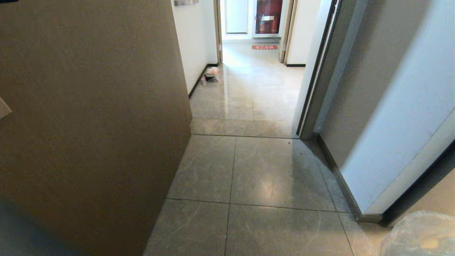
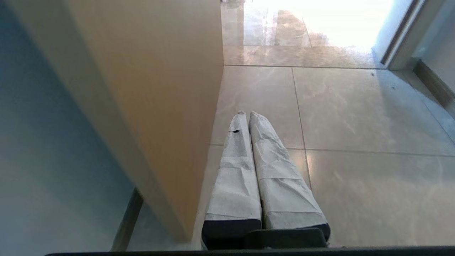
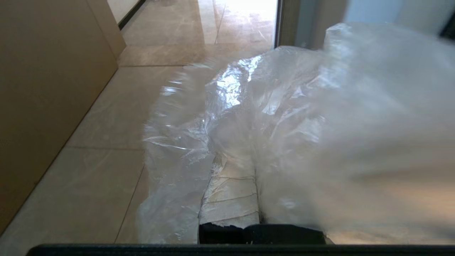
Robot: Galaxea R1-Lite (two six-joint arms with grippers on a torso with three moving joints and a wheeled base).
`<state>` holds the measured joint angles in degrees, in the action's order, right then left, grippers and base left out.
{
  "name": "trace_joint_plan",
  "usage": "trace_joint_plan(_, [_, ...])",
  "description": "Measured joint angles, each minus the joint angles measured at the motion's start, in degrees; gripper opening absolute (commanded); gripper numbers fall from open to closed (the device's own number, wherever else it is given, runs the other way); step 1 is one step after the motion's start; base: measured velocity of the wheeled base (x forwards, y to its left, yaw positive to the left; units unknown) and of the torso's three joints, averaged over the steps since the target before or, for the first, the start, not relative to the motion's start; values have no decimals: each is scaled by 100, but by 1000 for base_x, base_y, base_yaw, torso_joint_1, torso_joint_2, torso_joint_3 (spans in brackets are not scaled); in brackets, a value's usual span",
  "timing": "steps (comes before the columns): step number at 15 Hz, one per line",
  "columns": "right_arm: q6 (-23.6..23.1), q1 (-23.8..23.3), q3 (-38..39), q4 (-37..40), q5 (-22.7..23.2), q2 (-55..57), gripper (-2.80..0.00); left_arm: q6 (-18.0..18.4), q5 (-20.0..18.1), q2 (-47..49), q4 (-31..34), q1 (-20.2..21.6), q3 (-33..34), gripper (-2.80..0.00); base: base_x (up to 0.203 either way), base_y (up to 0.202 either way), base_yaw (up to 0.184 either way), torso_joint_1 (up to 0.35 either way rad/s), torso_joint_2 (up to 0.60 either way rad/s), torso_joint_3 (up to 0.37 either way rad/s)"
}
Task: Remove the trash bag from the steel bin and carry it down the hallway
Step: Put the trash bag at the door
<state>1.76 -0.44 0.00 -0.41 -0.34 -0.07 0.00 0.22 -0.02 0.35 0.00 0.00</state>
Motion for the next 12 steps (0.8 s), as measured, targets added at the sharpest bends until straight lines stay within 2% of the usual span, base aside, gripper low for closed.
trace_joint_plan(12, [2, 0, 0, 0, -2, 0, -280, 0, 0, 0, 3, 0, 0, -280, 192, 0, 0, 1, 4, 2])
